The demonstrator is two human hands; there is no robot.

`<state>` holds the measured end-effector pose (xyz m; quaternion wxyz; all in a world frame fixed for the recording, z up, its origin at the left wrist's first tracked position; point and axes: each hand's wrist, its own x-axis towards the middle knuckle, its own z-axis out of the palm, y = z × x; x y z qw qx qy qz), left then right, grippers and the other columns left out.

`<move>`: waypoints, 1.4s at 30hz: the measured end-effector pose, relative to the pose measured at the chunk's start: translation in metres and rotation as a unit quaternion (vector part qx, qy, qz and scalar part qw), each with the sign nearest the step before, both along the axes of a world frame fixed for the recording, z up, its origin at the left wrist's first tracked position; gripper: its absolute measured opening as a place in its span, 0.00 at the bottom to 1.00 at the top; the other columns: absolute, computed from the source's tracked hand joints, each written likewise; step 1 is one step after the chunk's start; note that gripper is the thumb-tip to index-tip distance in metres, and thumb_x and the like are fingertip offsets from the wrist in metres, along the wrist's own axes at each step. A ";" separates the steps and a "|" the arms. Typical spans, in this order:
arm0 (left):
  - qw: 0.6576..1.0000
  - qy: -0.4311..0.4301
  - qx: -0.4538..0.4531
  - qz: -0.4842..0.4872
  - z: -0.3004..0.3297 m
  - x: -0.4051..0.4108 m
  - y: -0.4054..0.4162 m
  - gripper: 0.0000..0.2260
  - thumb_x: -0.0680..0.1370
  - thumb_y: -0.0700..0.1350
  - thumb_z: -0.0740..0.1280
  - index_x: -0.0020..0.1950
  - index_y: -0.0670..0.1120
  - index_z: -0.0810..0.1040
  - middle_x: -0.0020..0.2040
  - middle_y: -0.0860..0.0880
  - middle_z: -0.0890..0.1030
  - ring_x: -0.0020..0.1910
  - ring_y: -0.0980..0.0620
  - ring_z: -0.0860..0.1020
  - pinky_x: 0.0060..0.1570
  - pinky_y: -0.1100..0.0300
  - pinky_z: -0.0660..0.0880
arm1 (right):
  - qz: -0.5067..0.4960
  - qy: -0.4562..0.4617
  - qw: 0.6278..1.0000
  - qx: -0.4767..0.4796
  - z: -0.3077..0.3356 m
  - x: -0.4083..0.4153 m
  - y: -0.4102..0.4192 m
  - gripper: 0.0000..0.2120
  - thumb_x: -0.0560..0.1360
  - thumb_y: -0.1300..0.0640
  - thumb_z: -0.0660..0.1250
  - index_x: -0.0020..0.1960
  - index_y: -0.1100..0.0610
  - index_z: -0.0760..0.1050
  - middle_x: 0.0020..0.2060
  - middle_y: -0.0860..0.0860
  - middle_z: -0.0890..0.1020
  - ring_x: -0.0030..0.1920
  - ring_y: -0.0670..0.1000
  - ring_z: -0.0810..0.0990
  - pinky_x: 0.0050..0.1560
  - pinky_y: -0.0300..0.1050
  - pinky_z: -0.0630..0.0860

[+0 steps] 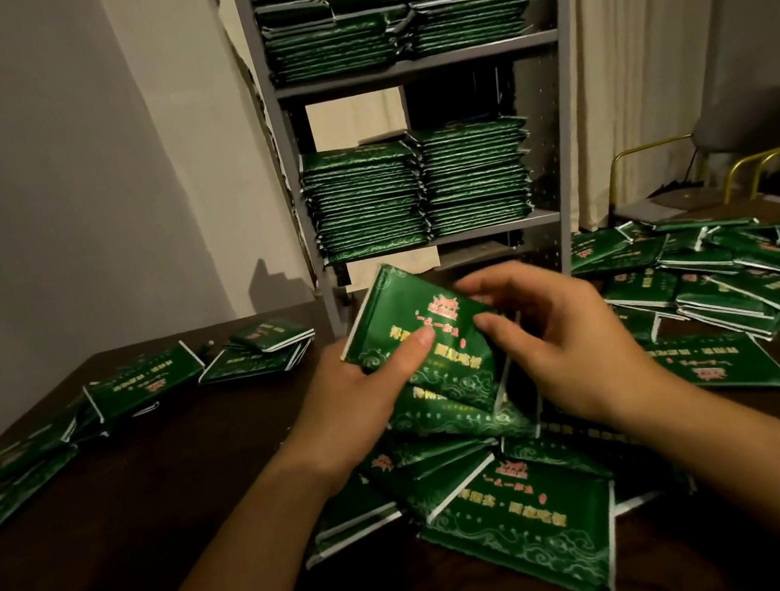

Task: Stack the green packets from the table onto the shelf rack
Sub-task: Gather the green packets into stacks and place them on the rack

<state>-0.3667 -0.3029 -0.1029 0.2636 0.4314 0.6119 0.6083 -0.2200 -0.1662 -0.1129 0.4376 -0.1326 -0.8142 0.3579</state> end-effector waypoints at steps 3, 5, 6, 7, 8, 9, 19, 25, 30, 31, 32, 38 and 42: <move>0.999 -0.014 0.034 0.036 -0.004 -0.004 0.001 0.08 0.77 0.42 0.72 0.55 0.49 0.83 0.50 0.48 0.87 0.51 0.48 0.86 0.58 0.45 0.80 | -0.019 -0.032 0.995 -0.088 -0.002 -0.004 0.002 0.31 0.69 0.38 0.74 0.68 0.47 0.71 0.55 0.42 0.82 0.51 0.47 0.84 0.52 0.50 0.81; 0.998 -0.026 0.043 0.047 -0.004 -0.008 0.000 0.11 0.75 0.40 0.74 0.56 0.48 0.83 0.50 0.47 0.87 0.51 0.47 0.86 0.56 0.45 0.81 | 0.021 -0.062 0.985 -0.157 -0.006 -0.008 0.005 0.31 0.68 0.40 0.76 0.65 0.49 0.71 0.55 0.44 0.83 0.52 0.46 0.84 0.51 0.47 0.82; 0.998 -0.034 0.043 0.044 -0.005 -0.011 0.000 0.13 0.74 0.40 0.75 0.57 0.46 0.82 0.51 0.46 0.87 0.51 0.46 0.86 0.57 0.45 0.81 | 0.033 -0.065 0.984 -0.163 -0.008 -0.010 0.006 0.25 0.70 0.47 0.76 0.63 0.51 0.73 0.53 0.45 0.84 0.52 0.46 0.84 0.49 0.44 0.82; 0.997 -0.051 0.041 0.030 -0.005 -0.012 -0.001 0.14 0.72 0.43 0.75 0.58 0.45 0.81 0.52 0.45 0.87 0.52 0.45 0.85 0.57 0.45 0.80 | 0.030 -0.059 0.986 -0.152 -0.009 -0.012 0.007 0.19 0.73 0.53 0.75 0.61 0.52 0.75 0.52 0.46 0.85 0.52 0.46 0.84 0.48 0.42 0.81; 0.997 -0.074 0.034 0.011 -0.004 -0.015 0.000 0.17 0.71 0.47 0.74 0.58 0.44 0.81 0.53 0.45 0.86 0.54 0.45 0.85 0.57 0.46 0.80 | 0.022 -0.050 0.990 -0.133 -0.010 -0.013 0.010 0.15 0.75 0.57 0.74 0.60 0.52 0.76 0.51 0.46 0.85 0.53 0.45 0.84 0.49 0.41 0.80; 0.995 -0.099 0.023 -0.007 -0.005 -0.017 0.000 0.19 0.71 0.51 0.72 0.59 0.44 0.80 0.54 0.45 0.86 0.55 0.46 0.84 0.57 0.47 0.81 | 0.020 -0.039 0.992 -0.118 -0.011 -0.012 0.012 0.12 0.76 0.59 0.72 0.59 0.52 0.77 0.51 0.46 0.85 0.53 0.44 0.83 0.51 0.40 0.79; 0.985 -0.116 0.086 0.095 -0.006 -0.027 0.005 0.11 0.81 0.35 0.65 0.60 0.48 0.75 0.58 0.48 0.83 0.53 0.49 0.85 0.51 0.56 0.83 | -0.026 -0.143 0.986 -0.077 -0.013 -0.013 0.009 0.25 0.76 0.40 0.67 0.70 0.49 0.71 0.58 0.45 0.80 0.57 0.45 0.79 0.60 0.48 0.77; 0.978 -0.126 0.046 0.161 -0.019 -0.027 0.010 0.08 0.83 0.36 0.61 0.56 0.47 0.77 0.57 0.46 0.83 0.53 0.50 0.84 0.58 0.52 0.81 | -0.003 -0.343 0.920 0.189 -0.021 -0.019 -0.009 0.33 0.73 0.29 0.63 0.73 0.43 0.67 0.62 0.43 0.75 0.63 0.46 0.74 0.63 0.49 0.73; 0.967 -0.175 0.063 0.174 -0.016 -0.030 0.011 0.09 0.81 0.33 0.61 0.54 0.46 0.77 0.55 0.47 0.82 0.52 0.50 0.83 0.57 0.53 0.81 | -0.009 -0.304 0.905 0.296 -0.014 -0.014 -0.010 0.18 0.80 0.41 0.63 0.68 0.44 0.71 0.58 0.45 0.80 0.56 0.50 0.79 0.53 0.47 0.76; 0.964 -0.185 0.071 0.178 -0.016 -0.032 0.011 0.09 0.82 0.34 0.61 0.54 0.46 0.76 0.54 0.47 0.82 0.52 0.49 0.83 0.57 0.54 0.81 | -0.010 -0.297 0.904 0.307 -0.013 -0.013 -0.012 0.17 0.80 0.45 0.63 0.67 0.45 0.70 0.58 0.45 0.80 0.55 0.52 0.79 0.51 0.48 0.77; 0.961 -0.196 0.079 0.181 -0.015 -0.033 0.010 0.08 0.82 0.34 0.61 0.55 0.45 0.76 0.55 0.46 0.82 0.53 0.49 0.83 0.57 0.54 0.81 | -0.013 -0.297 0.901 0.317 -0.011 -0.013 -0.014 0.16 0.79 0.48 0.64 0.67 0.45 0.69 0.58 0.46 0.80 0.55 0.53 0.80 0.49 0.48 0.76; 0.956 -0.224 0.093 0.167 -0.015 -0.037 0.007 0.09 0.83 0.42 0.64 0.62 0.41 0.73 0.62 0.44 0.79 0.58 0.48 0.82 0.58 0.53 0.80 | -0.022 -0.263 0.906 0.329 -0.007 -0.010 -0.020 0.26 0.76 0.54 0.66 0.70 0.42 0.60 0.50 0.45 0.81 0.45 0.53 0.80 0.40 0.46 0.72; 0.955 -0.194 0.105 0.200 -0.014 -0.039 0.006 0.14 0.83 0.44 0.64 0.67 0.42 0.71 0.66 0.46 0.77 0.58 0.49 0.82 0.54 0.56 0.82 | -0.002 -0.167 0.974 0.151 -0.004 -0.002 -0.012 0.39 0.78 0.63 0.66 0.75 0.31 0.52 0.59 0.46 0.80 0.50 0.44 0.81 0.51 0.45 0.81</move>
